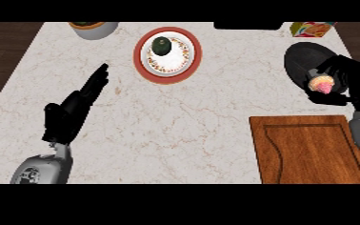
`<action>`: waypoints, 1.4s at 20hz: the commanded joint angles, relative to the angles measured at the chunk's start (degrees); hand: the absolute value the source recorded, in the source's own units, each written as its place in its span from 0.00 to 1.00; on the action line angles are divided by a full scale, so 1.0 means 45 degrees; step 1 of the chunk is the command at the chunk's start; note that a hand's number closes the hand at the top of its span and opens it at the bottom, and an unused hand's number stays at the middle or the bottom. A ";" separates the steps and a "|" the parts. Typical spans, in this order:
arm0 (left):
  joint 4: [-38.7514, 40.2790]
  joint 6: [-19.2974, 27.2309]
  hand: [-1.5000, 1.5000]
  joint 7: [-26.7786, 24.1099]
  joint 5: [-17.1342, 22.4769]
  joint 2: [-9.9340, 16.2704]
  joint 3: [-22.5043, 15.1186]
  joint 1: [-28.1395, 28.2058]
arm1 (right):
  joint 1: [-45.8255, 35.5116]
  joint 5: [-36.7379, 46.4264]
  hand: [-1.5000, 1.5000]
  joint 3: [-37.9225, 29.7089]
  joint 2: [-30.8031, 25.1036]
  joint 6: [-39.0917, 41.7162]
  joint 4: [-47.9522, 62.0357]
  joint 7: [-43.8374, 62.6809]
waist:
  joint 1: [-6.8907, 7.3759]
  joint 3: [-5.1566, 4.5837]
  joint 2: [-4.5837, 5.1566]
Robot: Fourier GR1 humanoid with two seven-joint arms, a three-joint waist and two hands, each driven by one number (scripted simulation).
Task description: Pick the cupcake from the cutting board and place it in the pan
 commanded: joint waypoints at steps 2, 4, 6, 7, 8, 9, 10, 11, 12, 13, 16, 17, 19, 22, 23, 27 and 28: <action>-0.0069 -0.0263 0.50 -0.0129 0.0210 0.0142 0.0289 0.0221 | -0.2472 0.0108 1.00 -0.0796 -0.0279 -0.1061 0.4820 -0.2216 | 0.0144 0.0008 0.0045; -0.0789 -0.0399 0.50 0.0751 0.0262 0.0282 0.0201 0.0039 | -0.3057 0.0155 1.00 -0.1038 -0.0447 -0.1371 0.6200 -0.2905 | 0.0268 0.0023 0.0073; 0.0112 -0.0078 0.50 -0.0037 -0.0023 -0.0232 -0.0011 -0.0411 | -0.3662 0.0034 1.00 -0.1443 -0.0889 -0.1461 0.7374 -0.3524 | 0.0320 0.0031 0.0156; 0.0240 -0.0074 0.50 -0.0164 -0.0088 -0.0273 -0.0012 -0.0025 | -0.4207 -0.0036 1.00 -0.1511 -0.1008 -0.1307 0.7755 -0.3700 | 0.0189 0.0016 0.0087; -0.0510 0.0223 0.50 0.0960 -0.0410 -0.0466 -0.0435 -0.0493 | -0.4040 0.0075 1.00 -0.1612 -0.0953 -0.1861 0.8174 -0.3917 | 0.0279 0.0032 0.0119; -0.0689 0.0177 0.50 0.0464 -0.0325 -0.0585 -0.0514 0.0148 | -0.3810 -0.0124 1.00 -0.1849 -0.1137 -0.1844 0.8546 -0.4649 | 0.0352 0.0038 0.0142; -0.0004 -0.0353 0.50 0.0058 0.0128 -0.0051 0.0140 -0.0449 | -0.4336 -0.0102 1.00 -0.1891 -0.1462 -0.1597 0.8847 -0.4690 | 0.0312 0.0032 0.0164; -0.0053 -0.0118 0.50 0.0091 -0.0166 -0.0191 -0.0033 -0.0353 | -0.4551 -0.0063 1.00 -0.1908 -0.1187 -0.1800 0.9295 -0.4611 | 0.0359 0.0035 0.0175; 0.0211 0.0127 0.50 0.0170 -0.0347 -0.0590 -0.0326 -0.0468 | -0.4877 0.0210 1.00 -0.1777 -0.1474 -0.1881 0.9486 -0.4398 | 0.0375 0.0035 0.0199; -0.0327 -0.0434 0.50 0.0435 0.0247 -0.0067 0.0123 -0.0323 | -0.4829 0.0200 1.00 -0.1841 -0.1263 -0.2256 0.9689 -0.4584 | 0.0467 0.0040 0.0196; -0.0431 -0.0124 0.50 0.0676 -0.0169 -0.0451 -0.0359 -0.0365 | -0.5022 0.0175 1.00 -0.1983 -0.1641 -0.2083 1.0194 -0.4904 | 0.0507 0.0050 0.0226; -0.0036 0.0004 0.50 0.0181 -0.0440 -0.0553 -0.0522 -0.0529 | -0.5185 0.0730 1.00 -0.1648 -0.2018 -0.1860 1.0988 -0.1516 | 0.0792 0.0023 0.0416; -0.0070 -0.0207 0.50 0.0414 -0.0175 -0.0381 -0.0295 -0.0798 | -0.5100 0.1374 0.00 -0.0980 -0.1952 -0.1341 1.1507 -0.1380 | 0.0893 0.0047 0.0440; 0.0200 -0.0003 0.50 0.0017 -0.0524 -0.0622 -0.0572 -0.0845 | -0.5602 0.1077 0.00 -0.1213 -0.1808 -0.0414 1.1709 -0.1452 | 0.0961 0.0083 0.0501; 0.0208 -0.0124 0.50 0.0078 -0.0260 -0.0615 -0.0425 -0.0930 | -0.5562 0.0985 0.00 -0.1299 -0.2337 0.0226 1.1709 -0.1863 | 0.0887 0.0090 0.0495; 0.0293 0.0073 0.50 -0.0165 -0.0477 -0.0876 -0.0654 -0.0819 | -0.5805 0.0118 0.00 -0.2117 -0.1680 0.0446 1.1566 -0.2490 | 0.0973 0.0119 0.0524; 0.0195 -0.0263 0.50 0.0060 -0.0218 -0.0659 -0.0555 -0.0840 | -0.5689 -0.0250 0.00 -0.2469 -0.1484 0.0497 1.1568 -0.2756 | 0.0985 0.0133 0.0517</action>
